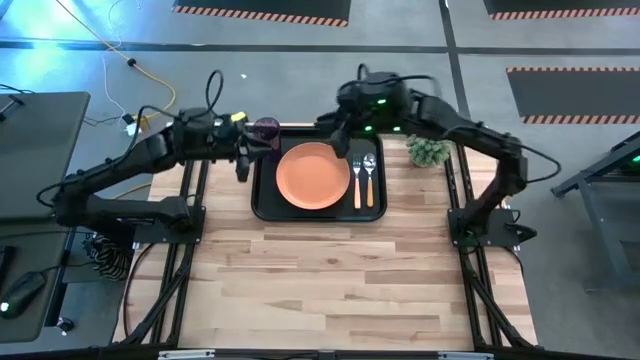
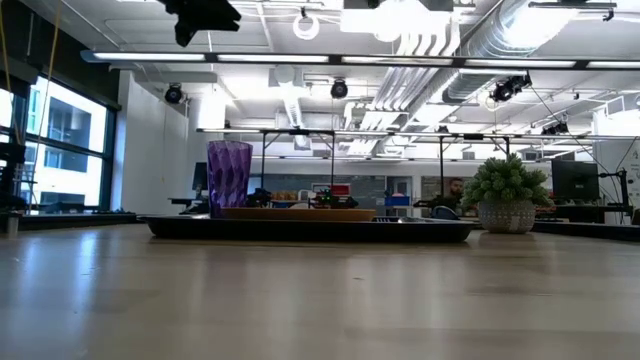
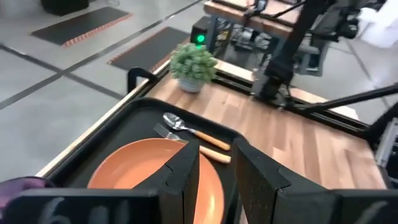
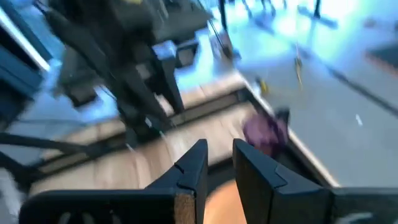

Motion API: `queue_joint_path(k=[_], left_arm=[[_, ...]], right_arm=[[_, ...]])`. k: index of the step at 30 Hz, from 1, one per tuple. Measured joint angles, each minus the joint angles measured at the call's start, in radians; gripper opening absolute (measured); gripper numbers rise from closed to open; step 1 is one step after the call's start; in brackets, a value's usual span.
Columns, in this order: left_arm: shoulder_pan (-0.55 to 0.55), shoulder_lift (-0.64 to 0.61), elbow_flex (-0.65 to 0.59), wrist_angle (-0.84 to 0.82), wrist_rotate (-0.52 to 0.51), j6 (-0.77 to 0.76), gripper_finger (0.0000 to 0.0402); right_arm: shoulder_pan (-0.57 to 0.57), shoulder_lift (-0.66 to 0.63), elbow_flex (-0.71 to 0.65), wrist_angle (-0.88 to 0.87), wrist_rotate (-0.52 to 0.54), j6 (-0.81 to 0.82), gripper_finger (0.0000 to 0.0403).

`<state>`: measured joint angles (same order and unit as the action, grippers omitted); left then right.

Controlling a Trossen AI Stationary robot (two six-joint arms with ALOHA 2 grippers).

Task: Pick and place plate/cup/fork/spoon on tray
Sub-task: Return to Home Position

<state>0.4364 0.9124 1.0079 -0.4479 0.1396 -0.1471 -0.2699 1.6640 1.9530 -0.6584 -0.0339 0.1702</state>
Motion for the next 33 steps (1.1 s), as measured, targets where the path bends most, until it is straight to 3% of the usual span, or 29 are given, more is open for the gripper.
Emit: queue_joint_path(k=[14, 22, 33], left_arm=[[-0.258, -0.303, -0.453, 0.356, -0.117, -0.142, 0.0087], [-0.37, -0.428, -0.617, 0.449, -0.25, -0.166, 0.0087], [-0.44, -0.62, -0.814, 0.524, -0.332, -0.166, 0.0087]], right_arm=[[-0.047, -0.227, 0.0, 0.06, 0.0, -0.025, 0.0067], [-0.058, -0.247, 0.0, 0.14, 0.0, -0.083, 0.0067], [-0.144, -0.247, 0.0, 0.262, 0.001, -0.093, 0.0067]])
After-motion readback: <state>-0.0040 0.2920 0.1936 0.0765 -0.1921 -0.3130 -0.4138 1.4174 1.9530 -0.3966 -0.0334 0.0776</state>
